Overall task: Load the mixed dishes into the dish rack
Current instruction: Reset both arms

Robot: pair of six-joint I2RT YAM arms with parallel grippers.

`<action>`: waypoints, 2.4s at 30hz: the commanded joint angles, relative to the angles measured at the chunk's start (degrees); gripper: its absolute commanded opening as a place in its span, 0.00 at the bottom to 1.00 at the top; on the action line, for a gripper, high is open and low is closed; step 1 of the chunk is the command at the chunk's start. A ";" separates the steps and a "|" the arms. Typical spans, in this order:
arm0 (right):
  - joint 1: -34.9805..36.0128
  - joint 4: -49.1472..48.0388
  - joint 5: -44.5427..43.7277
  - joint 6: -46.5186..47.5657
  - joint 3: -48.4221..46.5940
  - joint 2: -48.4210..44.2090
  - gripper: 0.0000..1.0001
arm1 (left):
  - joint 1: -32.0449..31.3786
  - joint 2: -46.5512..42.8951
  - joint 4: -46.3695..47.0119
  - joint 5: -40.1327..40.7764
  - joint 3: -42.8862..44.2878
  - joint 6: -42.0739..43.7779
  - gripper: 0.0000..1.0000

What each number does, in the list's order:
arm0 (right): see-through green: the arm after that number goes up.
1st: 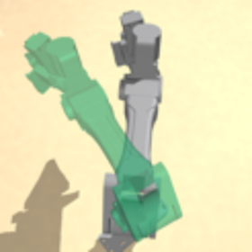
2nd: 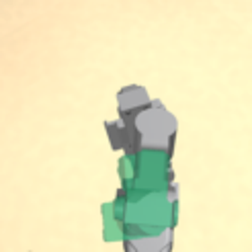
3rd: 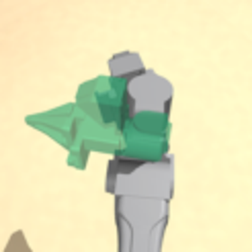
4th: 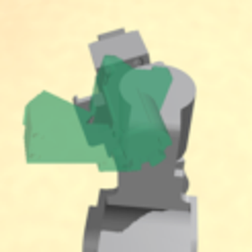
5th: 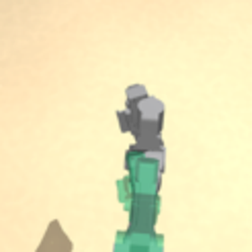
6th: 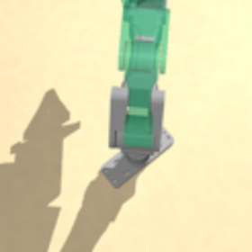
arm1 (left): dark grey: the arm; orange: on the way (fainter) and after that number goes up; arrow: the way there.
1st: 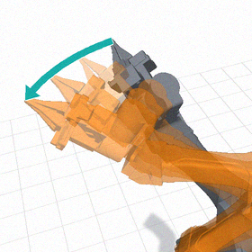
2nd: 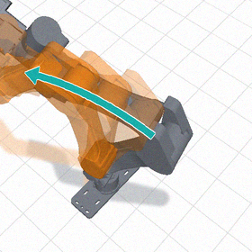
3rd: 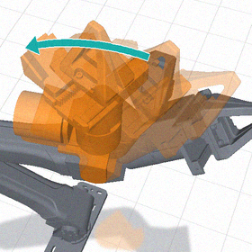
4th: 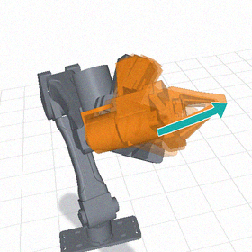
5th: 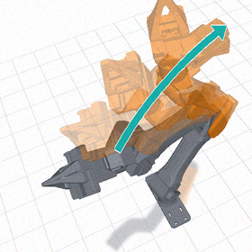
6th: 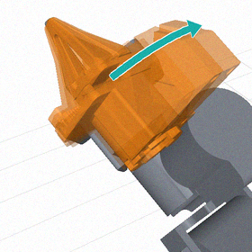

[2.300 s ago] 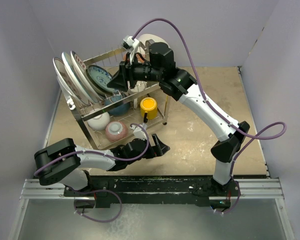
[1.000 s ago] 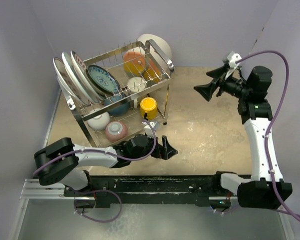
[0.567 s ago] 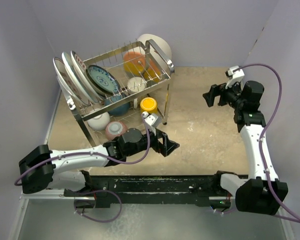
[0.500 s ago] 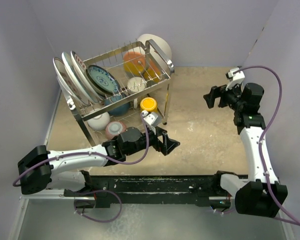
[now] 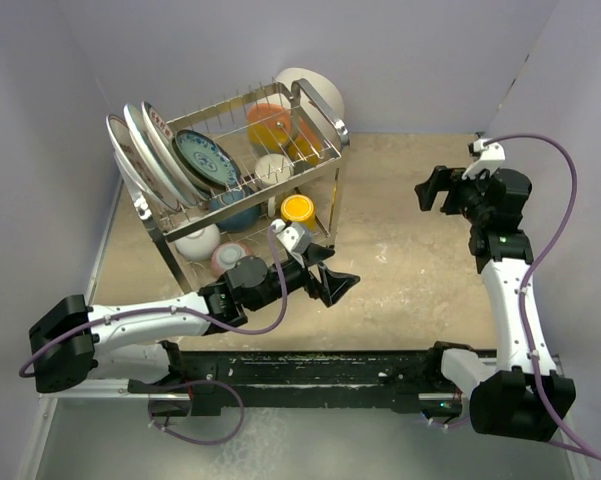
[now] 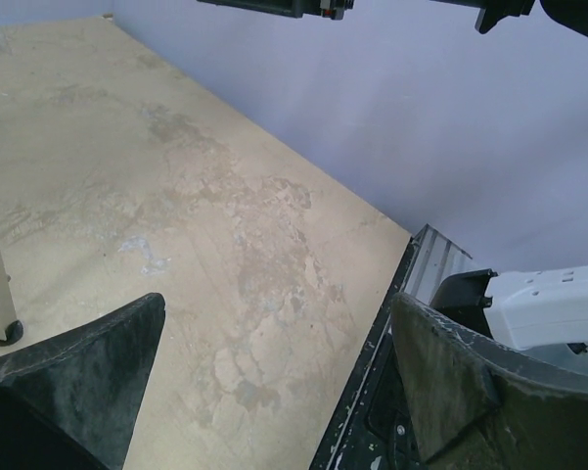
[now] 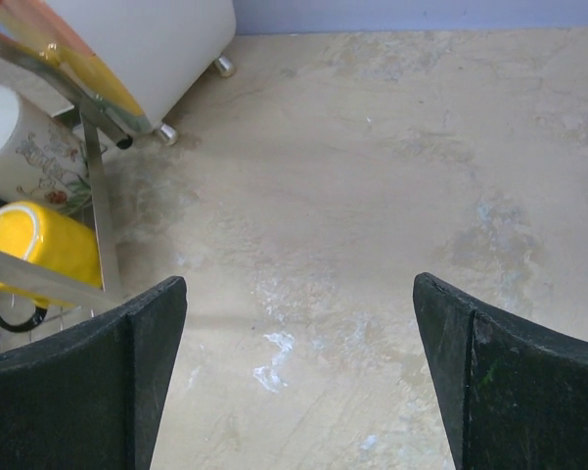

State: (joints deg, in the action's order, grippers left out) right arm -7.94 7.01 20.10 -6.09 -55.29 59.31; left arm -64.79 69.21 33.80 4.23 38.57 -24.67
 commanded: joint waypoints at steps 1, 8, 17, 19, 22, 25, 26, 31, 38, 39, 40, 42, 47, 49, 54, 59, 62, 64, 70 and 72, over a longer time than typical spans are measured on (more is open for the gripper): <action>-0.23 -1.58 -3.45 -5.49 -4.12 -0.42 0.99 | -0.16 -2.82 6.00 0.95 -2.11 0.09 0.99; -0.23 -1.54 -1.03 -5.36 -4.09 -0.42 0.99 | -0.16 -4.36 6.79 1.22 -3.58 -0.23 0.99; -0.31 -1.91 0.16 -4.61 -3.76 -0.47 1.00 | -0.13 -4.48 6.44 1.18 -3.86 -0.85 0.99; -0.32 -2.03 0.38 -4.41 -3.72 -0.22 1.00 | -0.16 -4.62 6.14 1.43 -4.05 -1.10 0.99; -0.31 -2.17 1.32 -2.68 -3.37 -0.37 0.99 | -0.16 -4.61 6.02 2.44 -4.27 -1.70 0.99; -0.32 -2.01 2.13 -1.87 -3.41 -0.51 0.99 | -0.15 -4.38 6.07 2.54 -4.29 -2.20 0.99; -0.32 -2.00 2.29 -1.76 -3.43 -0.51 1.00 | -0.16 -4.27 6.02 2.54 -4.20 -2.35 0.99; -0.32 -1.87 1.81 -2.34 -3.63 -0.42 1.00 | -0.15 -4.40 5.80 2.75 -4.13 -2.67 0.99; -0.32 -1.48 0.91 -3.41 -4.12 -0.33 1.00 | -0.16 -4.10 5.64 3.01 -4.11 -2.85 0.99; -0.32 -1.47 0.91 -3.37 -4.17 -0.36 1.00 | -0.13 -4.23 5.63 3.10 -4.11 -2.89 0.99; -0.32 -1.47 0.93 -3.47 -4.13 -0.26 0.99 | -0.15 -4.18 5.52 3.22 -4.07 -2.93 0.99; -0.32 -1.47 1.16 -3.41 -4.07 -0.23 1.00 | -0.15 -4.22 5.46 3.46 -4.11 -3.01 0.99; -0.31 -1.49 1.25 -3.40 -3.95 -0.22 1.00 | -0.16 -3.83 5.40 3.57 -4.00 -3.35 0.99; -0.32 -1.47 1.21 -3.48 -3.98 -0.24 0.99 | -0.16 -3.73 5.40 3.51 -4.01 -3.45 0.99; -0.32 -1.51 1.18 -3.66 -3.96 -0.33 0.99 | -0.16 -3.58 5.32 3.42 -3.98 -3.69 0.99; -0.31 -1.56 1.08 -3.80 -3.97 -0.51 0.99 | -0.16 -3.63 5.10 3.44 -4.01 -3.98 0.99; -0.32 -1.54 1.08 -3.89 -3.95 -0.58 0.99 | -0.16 -3.60 4.99 3.42 -4.04 -4.07 0.99; -0.32 -1.55 1.02 -3.93 -3.99 -0.60 0.99 | -0.16 -3.63 4.91 3.46 -4.03 -4.16 0.99; -0.32 -1.56 0.69 -4.00 -3.89 -0.60 1.00 | -0.15 -3.56 4.87 3.54 -3.97 -4.23 0.99; -0.32 -1.60 0.71 -4.02 -3.94 -0.58 1.00 | -0.16 -3.55 4.75 3.53 -4.00 -4.25 0.99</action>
State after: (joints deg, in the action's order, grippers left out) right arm -7.94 6.98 20.62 -9.54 -57.04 59.51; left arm -64.79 66.19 36.82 7.31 34.76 -28.10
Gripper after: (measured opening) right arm 0.995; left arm 0.991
